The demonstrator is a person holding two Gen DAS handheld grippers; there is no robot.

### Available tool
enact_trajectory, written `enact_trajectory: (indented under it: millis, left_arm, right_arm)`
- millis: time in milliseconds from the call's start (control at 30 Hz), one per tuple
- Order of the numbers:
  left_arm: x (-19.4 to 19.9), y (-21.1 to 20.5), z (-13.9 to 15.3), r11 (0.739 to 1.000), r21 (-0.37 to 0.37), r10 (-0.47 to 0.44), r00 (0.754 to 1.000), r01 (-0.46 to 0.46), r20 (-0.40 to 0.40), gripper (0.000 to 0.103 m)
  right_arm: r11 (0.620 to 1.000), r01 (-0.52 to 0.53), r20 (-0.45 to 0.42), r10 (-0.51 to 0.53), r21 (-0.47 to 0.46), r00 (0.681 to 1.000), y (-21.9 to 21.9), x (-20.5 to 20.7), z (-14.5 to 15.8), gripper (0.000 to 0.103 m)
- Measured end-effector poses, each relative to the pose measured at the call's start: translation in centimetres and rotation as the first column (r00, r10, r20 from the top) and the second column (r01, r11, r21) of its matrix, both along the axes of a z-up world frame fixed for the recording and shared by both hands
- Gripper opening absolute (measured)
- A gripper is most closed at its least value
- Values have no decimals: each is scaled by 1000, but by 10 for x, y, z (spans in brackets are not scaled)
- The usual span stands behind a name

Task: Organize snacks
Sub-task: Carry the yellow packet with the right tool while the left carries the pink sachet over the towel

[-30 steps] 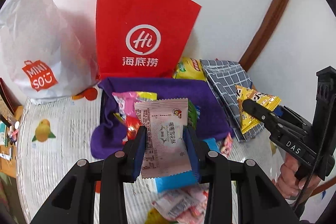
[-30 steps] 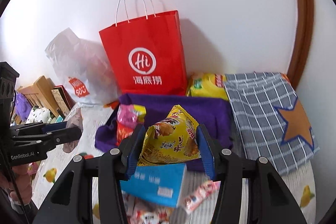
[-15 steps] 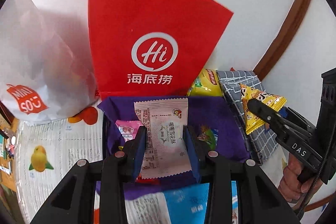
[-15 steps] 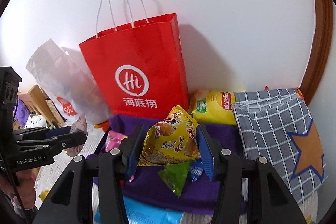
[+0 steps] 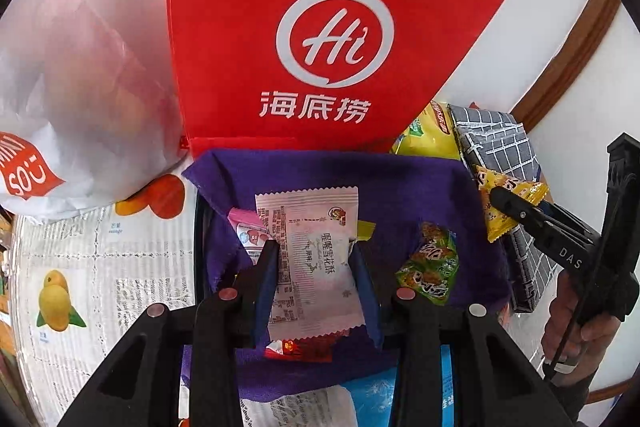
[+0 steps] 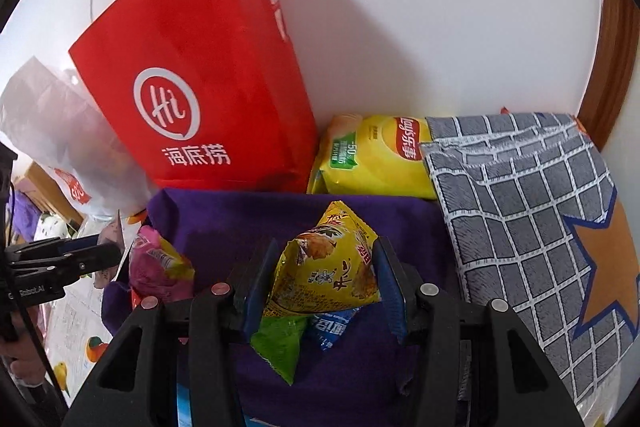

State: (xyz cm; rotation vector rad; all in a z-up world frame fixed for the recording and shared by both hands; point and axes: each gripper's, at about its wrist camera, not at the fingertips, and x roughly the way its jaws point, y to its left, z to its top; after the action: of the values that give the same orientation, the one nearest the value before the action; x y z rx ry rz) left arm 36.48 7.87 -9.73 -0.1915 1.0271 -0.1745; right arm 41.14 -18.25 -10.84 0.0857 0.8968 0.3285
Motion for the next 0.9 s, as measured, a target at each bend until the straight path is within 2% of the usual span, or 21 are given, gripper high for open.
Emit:
enact_trajectory:
  millis: [400, 900]
  left_arm:
    - [7, -6, -10, 1000, -14, -26, 999, 25, -45, 35]
    - [9, -13, -13, 999, -8, -40, 998, 40, -55, 35]
  right_arm:
    - [998, -54, -48, 52, -36, 997, 17, 3, -17, 49]
    - [993, -93, -79, 87, -79, 993, 30, 2, -28, 49]
